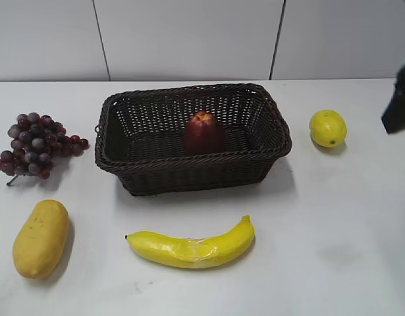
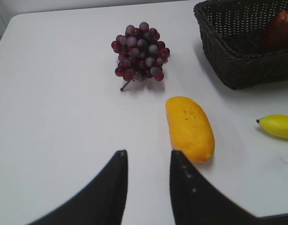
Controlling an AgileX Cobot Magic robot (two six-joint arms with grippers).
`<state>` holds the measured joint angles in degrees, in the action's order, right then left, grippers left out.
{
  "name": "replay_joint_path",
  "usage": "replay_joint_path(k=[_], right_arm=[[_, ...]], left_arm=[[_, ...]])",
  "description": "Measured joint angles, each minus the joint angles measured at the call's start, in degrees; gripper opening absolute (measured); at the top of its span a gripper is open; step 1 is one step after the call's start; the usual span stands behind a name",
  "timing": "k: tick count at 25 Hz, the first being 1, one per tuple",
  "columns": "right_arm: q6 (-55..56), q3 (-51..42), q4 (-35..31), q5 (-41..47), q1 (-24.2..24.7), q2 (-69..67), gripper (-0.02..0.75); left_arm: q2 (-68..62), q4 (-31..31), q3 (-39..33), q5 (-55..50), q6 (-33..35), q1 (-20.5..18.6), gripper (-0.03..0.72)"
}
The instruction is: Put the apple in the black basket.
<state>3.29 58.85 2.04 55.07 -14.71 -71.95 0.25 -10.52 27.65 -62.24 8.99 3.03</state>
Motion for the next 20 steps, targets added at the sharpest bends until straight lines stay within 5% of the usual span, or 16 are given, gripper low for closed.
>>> replay_joint_path(k=[7, 14, 20], right_arm=[[0.4, -22.4, -2.0, -3.2, 0.0, 31.9, 0.591], [-2.4, -27.8, -2.0, 1.2, 0.0, 59.5, 0.591], [-3.3, -30.4, -1.2, 4.0, 0.0, 70.0, 0.584]], left_arm=[[0.0, 0.0, 0.0, 0.0, 0.0, 0.0, 0.235], [0.0, 0.0, 0.0, 0.0, 0.0, 0.0, 0.235], [0.0, 0.0, 0.0, 0.0, 0.0, 0.0, 0.235]])
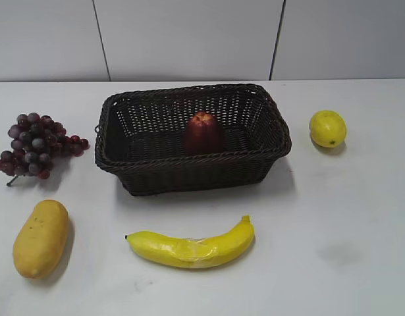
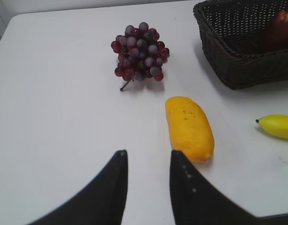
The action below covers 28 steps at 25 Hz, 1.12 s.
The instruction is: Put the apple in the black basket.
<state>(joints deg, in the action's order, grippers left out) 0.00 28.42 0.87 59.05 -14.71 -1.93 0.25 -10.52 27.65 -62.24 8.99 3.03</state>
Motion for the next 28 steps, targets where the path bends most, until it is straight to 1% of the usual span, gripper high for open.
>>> replay_joint_path(k=[12, 14, 20, 21, 23, 28], right_arm=[[0.0, 0.0, 0.0, 0.2, 0.3, 0.7, 0.56], [0.0, 0.0, 0.0, 0.2, 1.6, 1.5, 0.56], [0.0, 0.0, 0.0, 0.3, 10.5, 2.1, 0.56], [0.0, 0.0, 0.0, 0.3, 11.3, 2.1, 0.56], [0.0, 0.0, 0.0, 0.3, 12.2, 2.1, 0.56], [0.0, 0.0, 0.0, 0.3, 12.3, 2.1, 0.56]], left_arm=[[0.0, 0.0, 0.0, 0.0, 0.0, 0.0, 0.235], [0.0, 0.0, 0.0, 0.0, 0.0, 0.0, 0.235], [0.0, 0.0, 0.0, 0.0, 0.0, 0.0, 0.235], [0.0, 0.0, 0.0, 0.0, 0.0, 0.0, 0.235], [0.0, 0.0, 0.0, 0.0, 0.0, 0.0, 0.235], [0.0, 0.0, 0.0, 0.0, 0.0, 0.0, 0.235]])
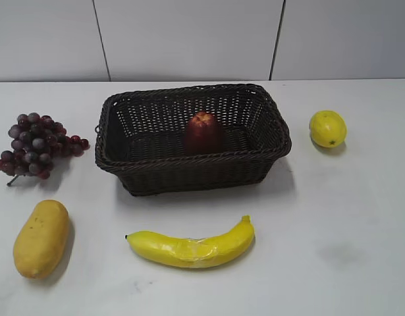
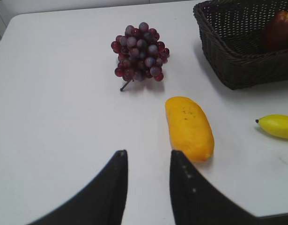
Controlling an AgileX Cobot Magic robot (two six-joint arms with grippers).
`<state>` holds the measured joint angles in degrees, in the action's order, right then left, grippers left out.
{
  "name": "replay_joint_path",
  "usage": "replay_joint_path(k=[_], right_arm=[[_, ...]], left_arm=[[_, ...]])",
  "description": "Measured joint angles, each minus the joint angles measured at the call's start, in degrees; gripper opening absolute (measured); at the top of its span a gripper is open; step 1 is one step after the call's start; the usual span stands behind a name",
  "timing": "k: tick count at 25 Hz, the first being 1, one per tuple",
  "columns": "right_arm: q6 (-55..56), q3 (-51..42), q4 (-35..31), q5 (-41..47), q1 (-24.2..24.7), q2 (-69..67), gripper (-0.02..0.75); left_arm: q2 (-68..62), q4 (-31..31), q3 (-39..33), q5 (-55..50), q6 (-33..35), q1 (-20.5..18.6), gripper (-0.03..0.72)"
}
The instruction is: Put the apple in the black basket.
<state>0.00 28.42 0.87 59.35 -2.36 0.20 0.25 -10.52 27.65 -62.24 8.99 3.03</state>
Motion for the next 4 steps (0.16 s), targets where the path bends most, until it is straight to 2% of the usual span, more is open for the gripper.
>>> replay_joint_path(k=[4], right_arm=[[0.0, 0.0, 0.0, 0.0, 0.0, 0.0, 0.56]], left_arm=[[0.0, 0.0, 0.0, 0.0, 0.0, 0.0, 0.235]])
